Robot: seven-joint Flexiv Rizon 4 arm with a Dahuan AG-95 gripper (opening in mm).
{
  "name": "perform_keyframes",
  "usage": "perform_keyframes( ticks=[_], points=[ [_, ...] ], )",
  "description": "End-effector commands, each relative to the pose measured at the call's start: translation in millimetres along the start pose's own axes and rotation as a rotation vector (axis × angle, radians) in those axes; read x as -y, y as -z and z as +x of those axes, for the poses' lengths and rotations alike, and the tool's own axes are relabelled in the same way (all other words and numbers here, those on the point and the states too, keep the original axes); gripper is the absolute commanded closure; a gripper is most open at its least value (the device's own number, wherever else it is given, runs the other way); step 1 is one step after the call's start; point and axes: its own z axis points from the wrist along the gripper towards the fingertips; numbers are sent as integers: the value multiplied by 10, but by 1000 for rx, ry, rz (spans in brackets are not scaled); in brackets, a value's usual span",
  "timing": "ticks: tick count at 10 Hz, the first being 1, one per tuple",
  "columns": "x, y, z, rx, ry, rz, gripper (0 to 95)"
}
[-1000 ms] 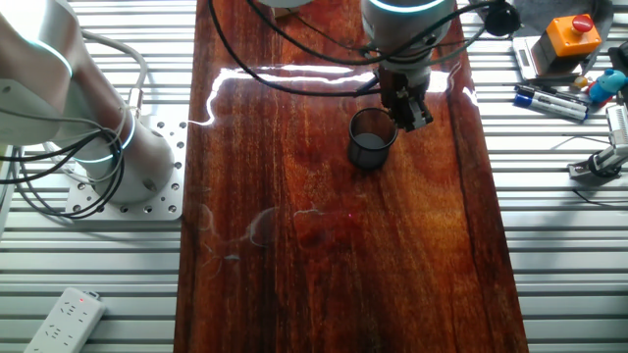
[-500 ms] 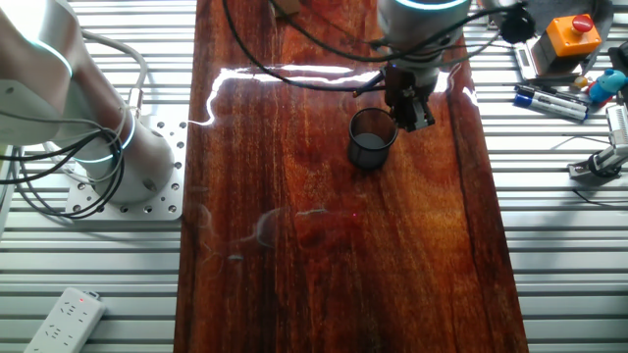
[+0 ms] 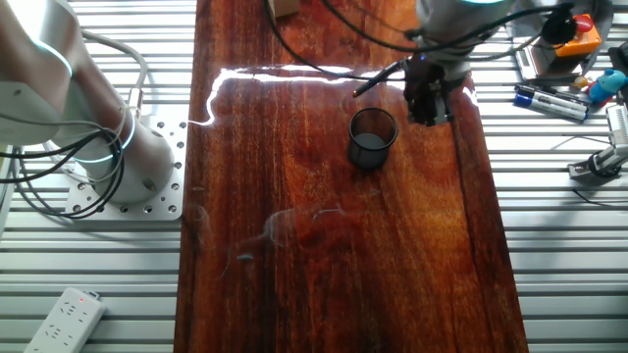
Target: Put the pen into the pen holder
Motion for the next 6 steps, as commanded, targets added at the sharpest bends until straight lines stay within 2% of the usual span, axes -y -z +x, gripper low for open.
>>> perform_keyframes(
  ticks=[1, 3, 6],
  points=[
    [-102, -28, -43, -3, -27, 0, 950],
    [-126, -23, -100, -31, -26, -6, 950],
    [-162, -15, -216, -38, -45, -8, 950]
  ],
)
